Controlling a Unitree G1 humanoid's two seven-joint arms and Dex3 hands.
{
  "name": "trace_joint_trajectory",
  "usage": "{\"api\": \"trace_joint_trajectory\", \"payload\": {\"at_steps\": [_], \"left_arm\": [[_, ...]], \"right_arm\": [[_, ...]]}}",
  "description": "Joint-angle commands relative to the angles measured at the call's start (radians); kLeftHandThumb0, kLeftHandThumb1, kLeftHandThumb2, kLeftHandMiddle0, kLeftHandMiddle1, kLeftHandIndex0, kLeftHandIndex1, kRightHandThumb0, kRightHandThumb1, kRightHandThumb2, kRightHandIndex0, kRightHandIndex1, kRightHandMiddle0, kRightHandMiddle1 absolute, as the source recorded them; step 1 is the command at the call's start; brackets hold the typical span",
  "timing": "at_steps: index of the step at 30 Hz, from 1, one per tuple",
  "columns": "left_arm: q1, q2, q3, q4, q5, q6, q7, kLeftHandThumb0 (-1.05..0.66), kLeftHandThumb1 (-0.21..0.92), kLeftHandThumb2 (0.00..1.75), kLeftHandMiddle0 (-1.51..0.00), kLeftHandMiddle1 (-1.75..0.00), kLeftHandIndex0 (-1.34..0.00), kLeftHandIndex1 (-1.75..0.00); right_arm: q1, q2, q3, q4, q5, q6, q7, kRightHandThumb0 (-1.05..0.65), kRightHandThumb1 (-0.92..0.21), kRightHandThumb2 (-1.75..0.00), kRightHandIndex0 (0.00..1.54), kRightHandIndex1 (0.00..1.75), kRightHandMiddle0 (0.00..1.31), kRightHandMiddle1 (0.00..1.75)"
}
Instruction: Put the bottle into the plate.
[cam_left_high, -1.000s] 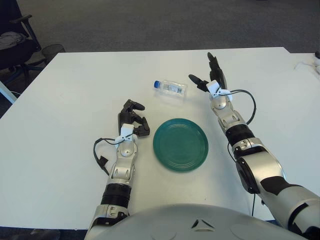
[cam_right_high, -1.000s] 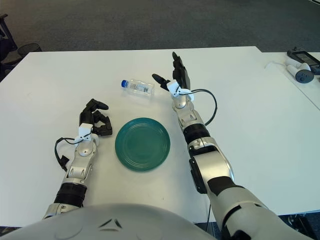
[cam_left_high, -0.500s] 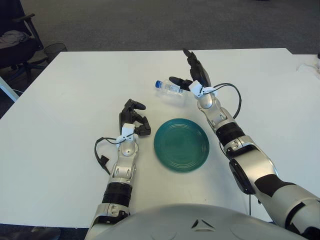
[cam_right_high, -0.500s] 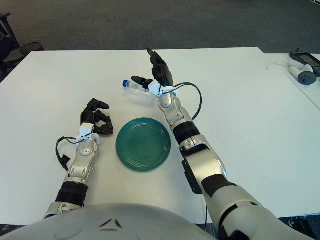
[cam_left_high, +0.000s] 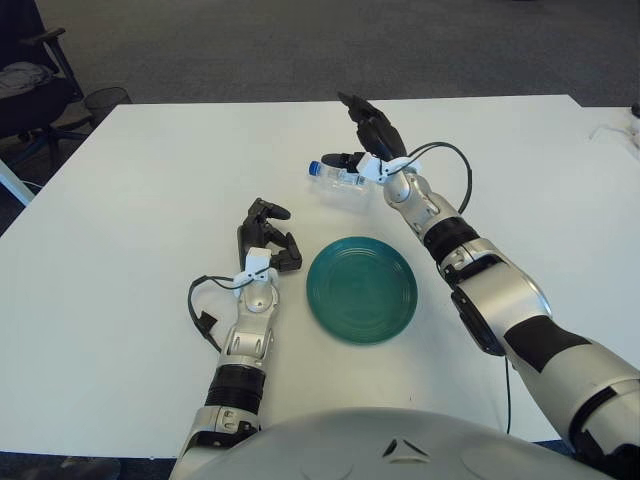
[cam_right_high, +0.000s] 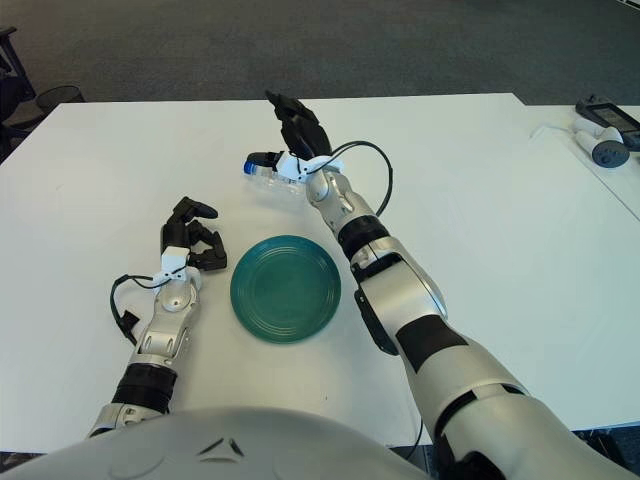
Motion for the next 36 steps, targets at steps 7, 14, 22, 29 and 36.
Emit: {"api": "trace_joint_trajectory", "payload": {"at_steps": [7,14,22,29,36], "left_arm": [[0.049,-0.015,0.000,0.024,0.001,0.052,0.016,0.00,-0.07,1.75,-0.88,-1.73,-0.69,-1.75],[0.054,-0.023,-0.001,0.011,0.007,0.073,0.040,0.00,-0.07,1.75,-0.88,-1.73,-0.69,-1.75],[0.059,-0.026,-0.003,0.009,0.003,0.073,0.053,0.00,-0.07,1.75,-0.89,-1.72,-0.69,-1.75],[0.066,-0.021,-0.010,0.014,-0.004,0.048,0.050,0.00,-0.07,1.75,-0.89,-1.72,-0.69,-1.75],[0.067,-0.016,-0.008,0.016,-0.007,0.038,0.048,0.00,-0.06,1.75,-0.88,-1.74,-0.68,-1.75]], "right_arm": [[-0.061,0.023,0.038,0.113,-0.039,0.015,-0.031,-1.05,-0.92,-0.30,0.01,0.00,0.00,0.17],[-0.086,0.031,0.035,0.182,-0.033,0.034,-0.027,-1.05,-0.92,-0.31,0.01,0.00,0.00,0.18],[-0.095,0.047,0.043,0.249,-0.039,0.069,-0.021,-1.05,-0.92,-0.32,0.01,0.00,0.00,0.17],[-0.090,0.058,0.053,0.264,-0.042,0.092,-0.005,-1.05,-0.92,-0.33,0.00,0.00,0.00,0.16],[-0.081,0.061,0.064,0.269,-0.049,0.105,0.002,-1.05,-0.92,-0.33,0.00,0.00,0.00,0.13]]}}
